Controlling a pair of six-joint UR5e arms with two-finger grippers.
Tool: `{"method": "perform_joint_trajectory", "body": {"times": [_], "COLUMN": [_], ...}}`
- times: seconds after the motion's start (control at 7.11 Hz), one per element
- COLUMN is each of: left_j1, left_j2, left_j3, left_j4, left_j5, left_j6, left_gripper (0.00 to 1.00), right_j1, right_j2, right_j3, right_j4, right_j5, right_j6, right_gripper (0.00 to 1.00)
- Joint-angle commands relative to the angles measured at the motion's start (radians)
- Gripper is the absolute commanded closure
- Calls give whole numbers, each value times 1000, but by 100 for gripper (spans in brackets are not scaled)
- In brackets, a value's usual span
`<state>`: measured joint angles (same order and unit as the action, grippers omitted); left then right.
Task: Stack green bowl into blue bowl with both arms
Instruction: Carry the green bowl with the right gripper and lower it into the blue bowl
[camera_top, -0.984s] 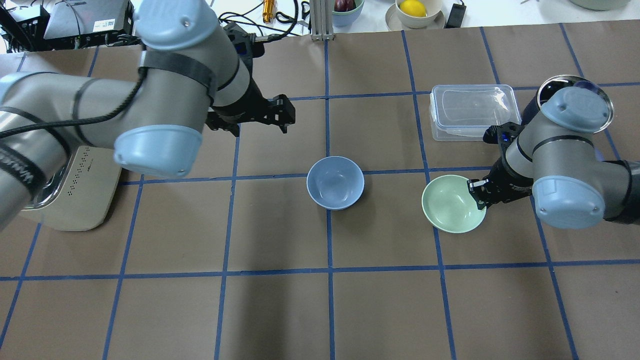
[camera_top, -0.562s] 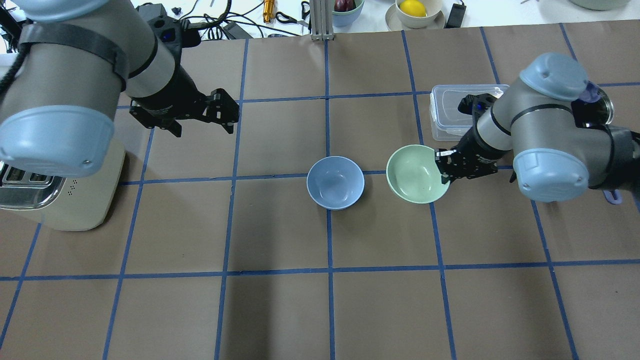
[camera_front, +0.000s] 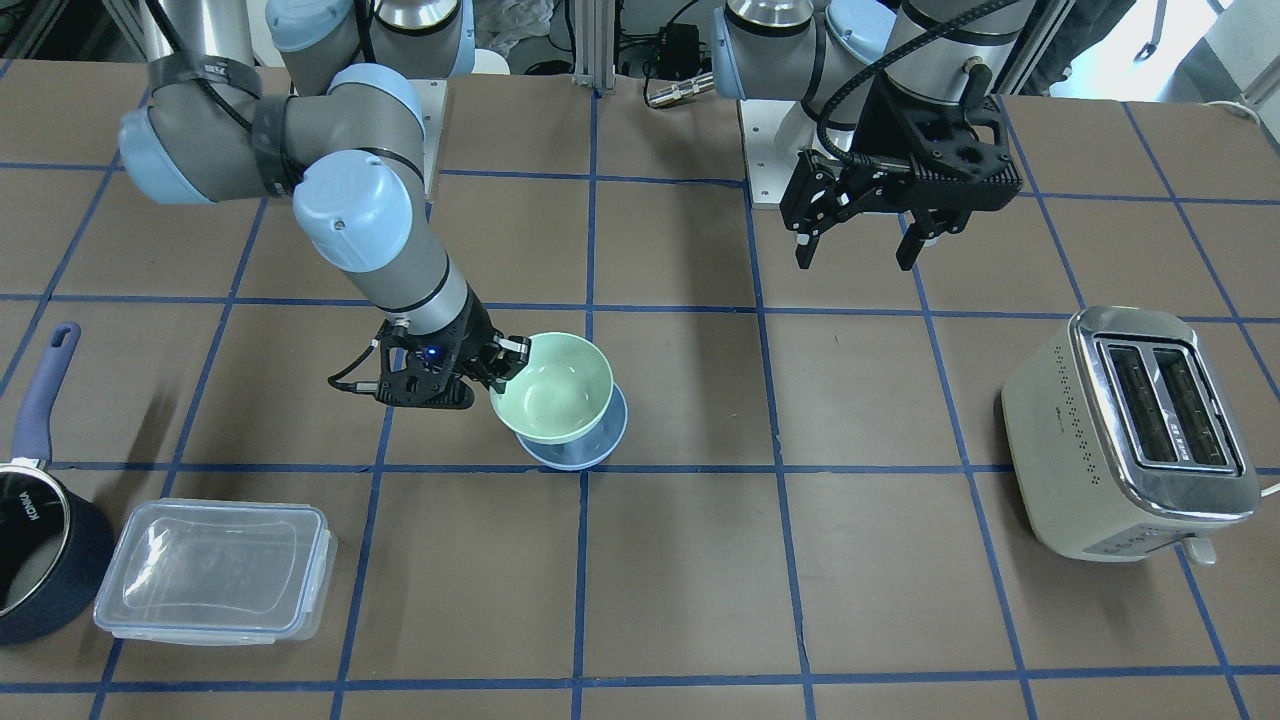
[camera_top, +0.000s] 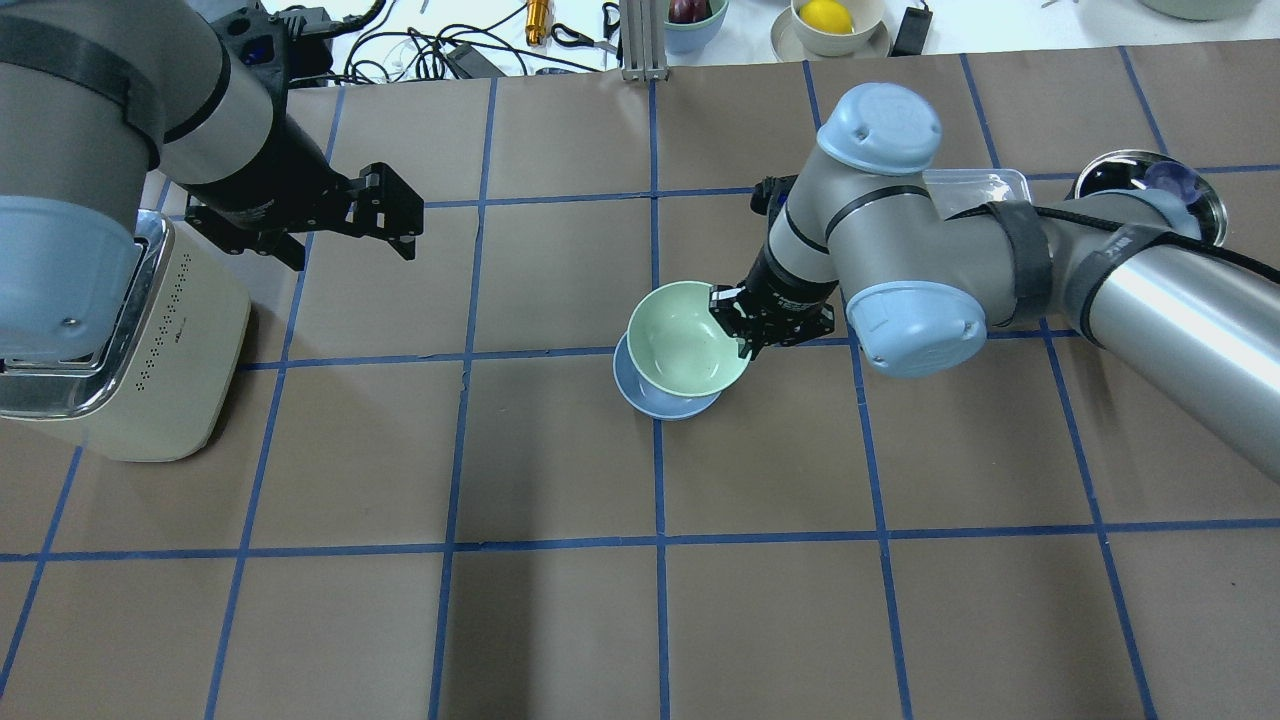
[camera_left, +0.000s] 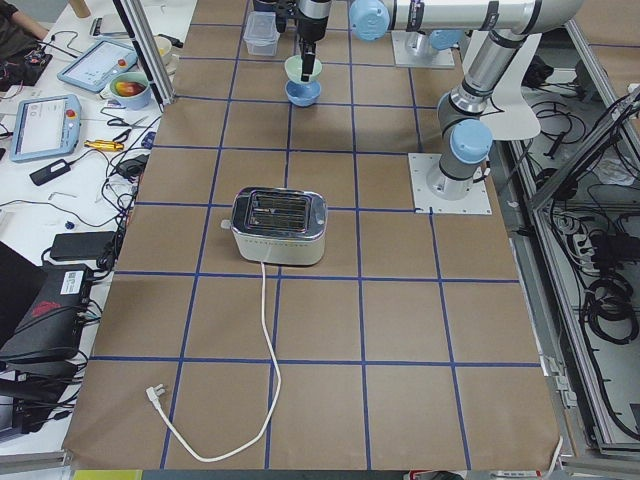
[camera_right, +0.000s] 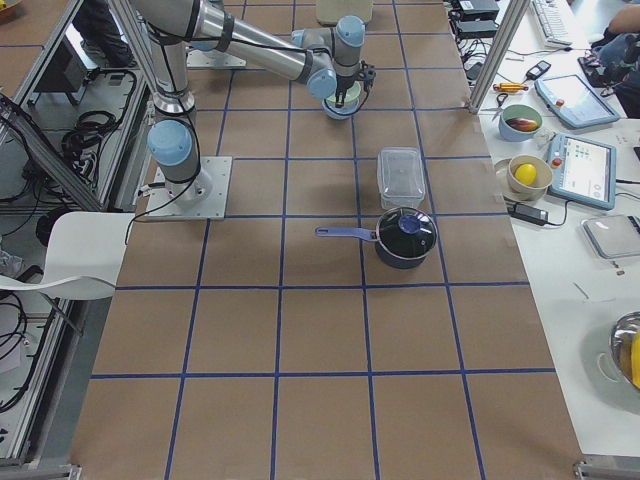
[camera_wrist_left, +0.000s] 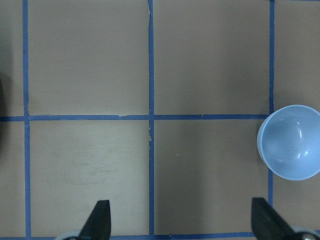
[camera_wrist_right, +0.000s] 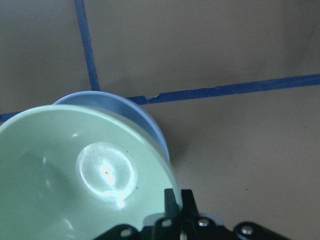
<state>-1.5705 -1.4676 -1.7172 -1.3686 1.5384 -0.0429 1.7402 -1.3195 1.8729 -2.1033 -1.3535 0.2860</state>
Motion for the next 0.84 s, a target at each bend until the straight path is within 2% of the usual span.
{"method": "perform_joint_trajectory", "body": {"times": [0.0,0.14,0.28,0.42,0.56,0.7], "left_j1": [3,3,3,3,3,3], "left_j2": [12,16,19,21,24,24], "left_j3": [-4,-4,-5,-5,-5,-7], "left_j4": [0,-1,-1,-1,-1,-6], "left_j5": [0,0,0,0,0,0], "left_j6": [-3,-5,-5,-5,-5,-5], "left_gripper": [0,0,0,0,0,0], "right_j1": [21,19,21,21,19,18], "right_j2": [36,55,66,66,66,56], "right_j3": [-11,-9,-9,-9,-14,-49], "right_j4": [-12,-27,-53,-55,-55,-46], "right_j5": [-4,-9,-9,-9,-12,-15], "right_j6": [7,7,7,7,4,2], "right_gripper": [100,100,71,34,23,0]}}
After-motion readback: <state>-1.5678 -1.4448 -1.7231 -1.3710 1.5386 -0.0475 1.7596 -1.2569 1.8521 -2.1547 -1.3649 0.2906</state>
